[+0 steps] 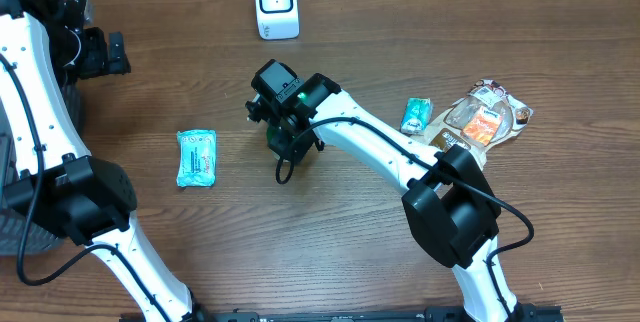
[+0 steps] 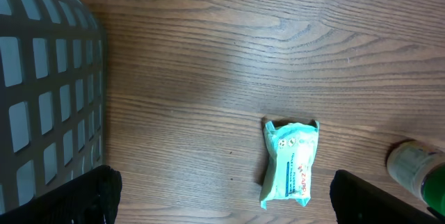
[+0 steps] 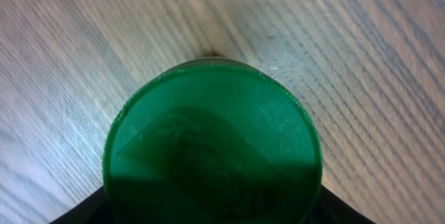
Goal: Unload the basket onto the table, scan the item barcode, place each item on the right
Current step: 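Lower the right gripper around the jar lid and grasp it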
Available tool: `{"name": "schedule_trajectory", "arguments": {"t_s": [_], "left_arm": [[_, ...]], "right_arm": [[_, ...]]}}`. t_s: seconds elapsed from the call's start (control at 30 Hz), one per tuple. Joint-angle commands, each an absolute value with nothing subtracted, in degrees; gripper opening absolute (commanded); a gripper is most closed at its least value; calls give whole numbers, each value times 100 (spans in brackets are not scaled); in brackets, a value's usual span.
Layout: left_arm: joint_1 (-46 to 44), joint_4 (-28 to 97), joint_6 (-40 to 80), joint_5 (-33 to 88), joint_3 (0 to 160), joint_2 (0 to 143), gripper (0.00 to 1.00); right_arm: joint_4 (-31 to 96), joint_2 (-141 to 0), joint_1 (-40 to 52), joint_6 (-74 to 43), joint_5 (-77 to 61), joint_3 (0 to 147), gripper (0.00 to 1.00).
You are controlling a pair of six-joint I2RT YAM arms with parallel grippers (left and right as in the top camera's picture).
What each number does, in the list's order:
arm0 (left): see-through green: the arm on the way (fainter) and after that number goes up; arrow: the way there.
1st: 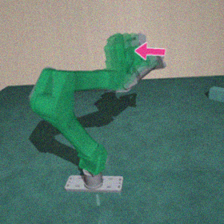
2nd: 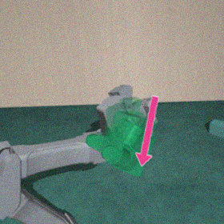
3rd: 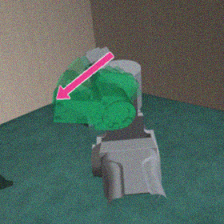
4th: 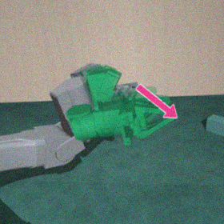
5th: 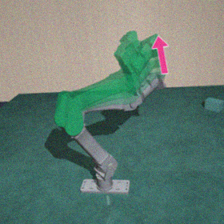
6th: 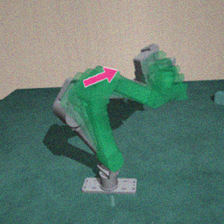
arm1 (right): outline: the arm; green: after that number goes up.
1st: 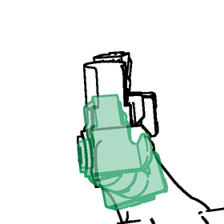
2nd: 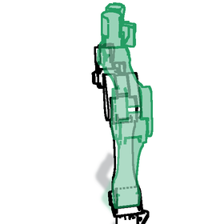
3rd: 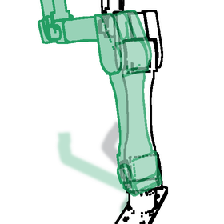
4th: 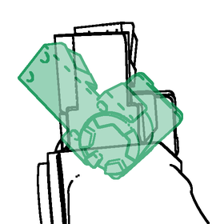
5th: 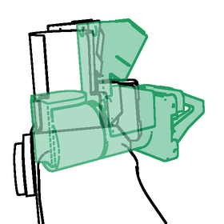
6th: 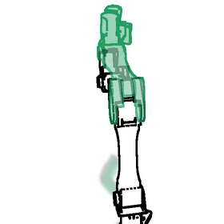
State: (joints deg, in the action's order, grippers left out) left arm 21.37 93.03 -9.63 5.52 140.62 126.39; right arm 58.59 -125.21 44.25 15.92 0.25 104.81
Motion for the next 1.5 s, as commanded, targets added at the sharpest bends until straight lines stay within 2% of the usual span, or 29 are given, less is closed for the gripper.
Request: {"name": "schedule_trajectory", "arguments": {"t_s": [0.0, 0.1, 0.17, 0.2, 0.27, 0.4, 0.53, 0.63, 0.93, 1.1, 1.33, 1.47], "left_arm": [[2097, 9292, -1009, 578, 14169, 12545, 99], [2097, 9292, -1009, 578, 14169, 12545, 100], [2097, 9292, -1009, 578, 14169, 12545, 100], [2095, 9292, -1009, 578, 14169, 12545, 100], [2097, 9292, -1009, 578, 14169, 12545, 100], [2097, 9292, -1009, 578, 14169, 12545, 100], [2097, 9292, -1009, 578, 14169, 12545, 100], [2097, 9292, -1009, 578, 14169, 12545, 100], [2097, 9292, -1009, 576, 14169, 12545, 100], [2097, 9292, -1009, 578, 14169, 12545, 99], [2097, 9292, -1009, 578, 14169, 12545, 100], [2097, 9292, -1009, 578, 14169, 12545, 99]], "right_arm": [[5756, -12344, 4416, 768, -12, 10464, 56], [5782, -12344, 4418, -788, -8, 10464, 56], [5955, -12344, 4418, -2104, -8, 10464, 51], [6099, -12344, 4418, -2987, -10, 10462, 54], [6228, -12344, 4434, -3787, -12, 10462, 65], [6206, -12344, 4510, -3852, 174, 10464, 80], [6215, -12344, 4499, -3009, 449, 10545, 93], [6176, -12344, 4482, -1767, 458, 10711, 100], [5572, -12344, 4482, 362, 633, 10759, 100], [5406, -12363, 4460, 1575, 180, 10711, 100], [5419, -12571, 4320, 1697, 117, 10709, 98], [5430, -12678, 4263, 1509, 119, 10709, 84]]}}
